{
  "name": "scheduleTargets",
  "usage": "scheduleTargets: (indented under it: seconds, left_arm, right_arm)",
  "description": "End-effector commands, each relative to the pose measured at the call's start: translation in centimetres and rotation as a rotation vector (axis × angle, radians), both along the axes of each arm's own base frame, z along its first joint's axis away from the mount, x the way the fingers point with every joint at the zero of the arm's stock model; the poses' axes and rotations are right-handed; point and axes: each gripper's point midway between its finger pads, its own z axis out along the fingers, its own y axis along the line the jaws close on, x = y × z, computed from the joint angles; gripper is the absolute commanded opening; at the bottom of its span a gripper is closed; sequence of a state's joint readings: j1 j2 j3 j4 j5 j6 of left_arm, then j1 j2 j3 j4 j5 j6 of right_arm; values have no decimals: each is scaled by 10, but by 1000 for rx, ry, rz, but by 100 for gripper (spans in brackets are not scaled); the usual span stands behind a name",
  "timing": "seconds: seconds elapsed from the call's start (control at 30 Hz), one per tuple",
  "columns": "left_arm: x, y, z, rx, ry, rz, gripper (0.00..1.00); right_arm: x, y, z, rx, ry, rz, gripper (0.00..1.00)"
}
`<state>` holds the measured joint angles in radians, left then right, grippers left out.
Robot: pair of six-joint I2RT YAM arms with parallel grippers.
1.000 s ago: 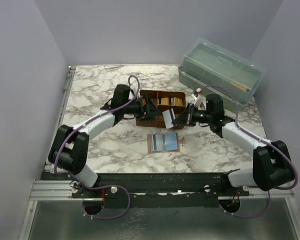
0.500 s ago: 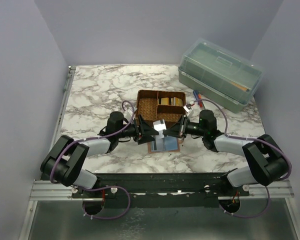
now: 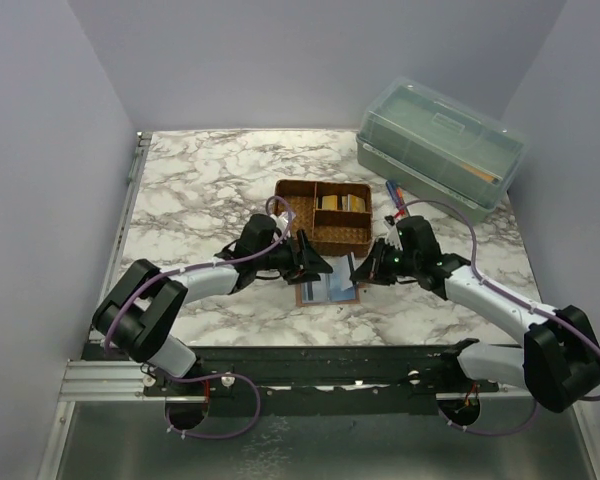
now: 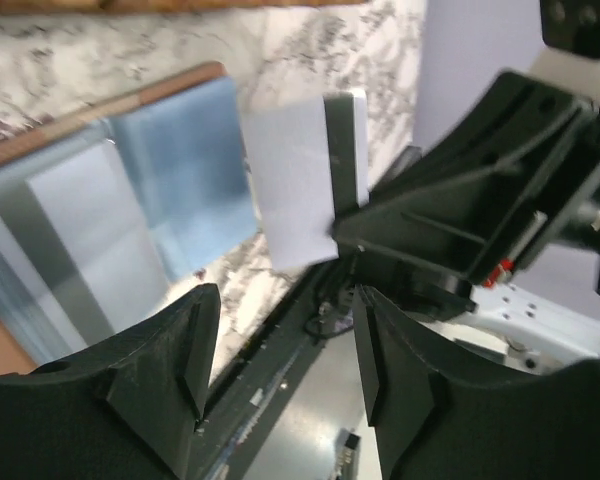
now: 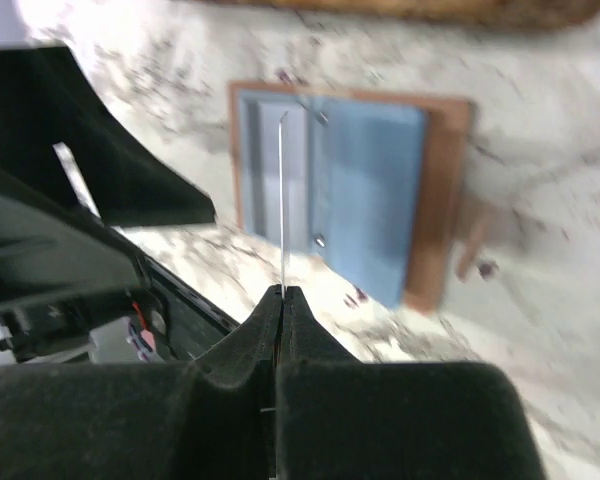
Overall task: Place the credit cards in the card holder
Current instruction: Insert the credit card into the card holder.
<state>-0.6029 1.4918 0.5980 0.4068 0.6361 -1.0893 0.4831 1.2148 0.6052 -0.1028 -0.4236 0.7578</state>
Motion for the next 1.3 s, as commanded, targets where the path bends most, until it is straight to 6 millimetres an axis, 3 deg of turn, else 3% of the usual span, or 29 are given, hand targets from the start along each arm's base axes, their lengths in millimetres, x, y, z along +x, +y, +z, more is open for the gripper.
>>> scheduleTargets:
  seconds: [0.0, 0.17, 0.43, 0.67, 1.27]
  left_arm:
    - [5, 8, -41, 202, 15, -5, 61]
    - [2, -1, -56, 232, 58, -52, 59]
    - [-1, 8, -84, 330, 114, -46, 49]
    - [-5, 12, -90, 347, 131, -37, 48]
    - [-6, 13, -88, 344, 133, -41, 47]
  right_arm:
    - [-36, -30, -24, -160, 131, 4, 0]
    - [-49, -40, -25, -214, 189, -9, 0]
    - [-59, -50, -20, -270, 213, -12, 0]
    - [-68, -49, -19, -255, 222, 19, 0]
    - [-62, -34, -27, -195, 218, 56, 0]
